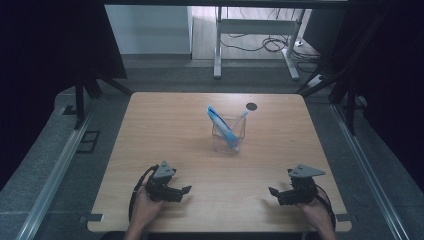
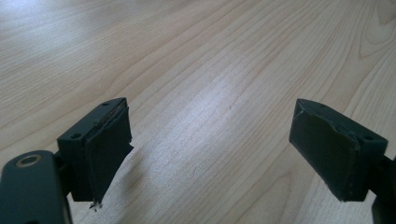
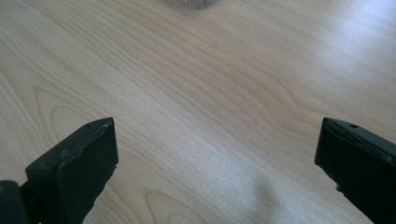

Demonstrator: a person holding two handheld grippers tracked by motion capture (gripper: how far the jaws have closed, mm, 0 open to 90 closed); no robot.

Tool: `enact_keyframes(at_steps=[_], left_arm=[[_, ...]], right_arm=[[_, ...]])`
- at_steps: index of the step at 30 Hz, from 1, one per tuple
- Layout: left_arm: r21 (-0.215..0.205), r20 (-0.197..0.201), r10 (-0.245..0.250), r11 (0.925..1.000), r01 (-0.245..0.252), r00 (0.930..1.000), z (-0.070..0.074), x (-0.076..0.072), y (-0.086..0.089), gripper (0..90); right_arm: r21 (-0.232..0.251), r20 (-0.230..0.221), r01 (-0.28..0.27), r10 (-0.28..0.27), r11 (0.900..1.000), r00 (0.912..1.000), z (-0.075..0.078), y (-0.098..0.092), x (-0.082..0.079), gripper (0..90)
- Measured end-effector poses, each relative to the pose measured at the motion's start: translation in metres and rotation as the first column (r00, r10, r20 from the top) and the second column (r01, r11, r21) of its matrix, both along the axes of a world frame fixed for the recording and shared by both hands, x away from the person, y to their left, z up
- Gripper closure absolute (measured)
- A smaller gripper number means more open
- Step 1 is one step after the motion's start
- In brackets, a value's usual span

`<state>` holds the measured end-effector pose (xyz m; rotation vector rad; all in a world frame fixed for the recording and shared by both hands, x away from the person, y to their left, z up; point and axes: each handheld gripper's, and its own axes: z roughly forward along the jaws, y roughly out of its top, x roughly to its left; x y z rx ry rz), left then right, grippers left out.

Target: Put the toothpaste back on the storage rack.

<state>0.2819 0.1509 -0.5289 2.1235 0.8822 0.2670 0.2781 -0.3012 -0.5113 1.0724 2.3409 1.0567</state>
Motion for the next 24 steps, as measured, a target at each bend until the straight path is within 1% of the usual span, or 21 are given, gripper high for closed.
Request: enact_keyframes(at_steps=[5, 10, 15, 20, 24], left_arm=[[0.011, -0.008, -0.006, 0.9999, 0.006, 0.9999, -0.002, 0.0, -0.002, 13.1], [0.02, -0.02, -0.011, 0.9997, 0.012, 0.9997, -0.004, 0.001, -0.003, 13.1], [0.024, -0.02, -0.013, 0.9996, 0.013, 0.9997, -0.005, 0.001, -0.004, 13.1], [0.028, -0.019, -0.014, 0.9995, 0.014, 0.9997, -0.004, 0.001, -0.004, 13.1], [0.027, -0.018, -0.009, 0.9996, 0.01, 0.9998, -0.004, 0.002, -0.005, 13.1]], right_arm=[[-0.015, -0.008, 0.007, -0.008, 1.0, 0.9999, -0.008, -0.002, 0.0, 0.0], [-0.021, -0.019, 0.0, 0.0, 1.0, 0.9998, -0.014, -0.002, 0.0, 0.0], [-0.069, -0.041, -0.02, 0.017, 0.997, 0.999, -0.022, 0.002, -0.001, 0.0], [-0.098, -0.059, -0.034, 0.028, 0.995, 0.9979, -0.026, 0.004, -0.001, 0.0], [-0.089, -0.064, -0.037, 0.031, 0.995, 0.9975, -0.027, 0.004, -0.001, 0.0]])
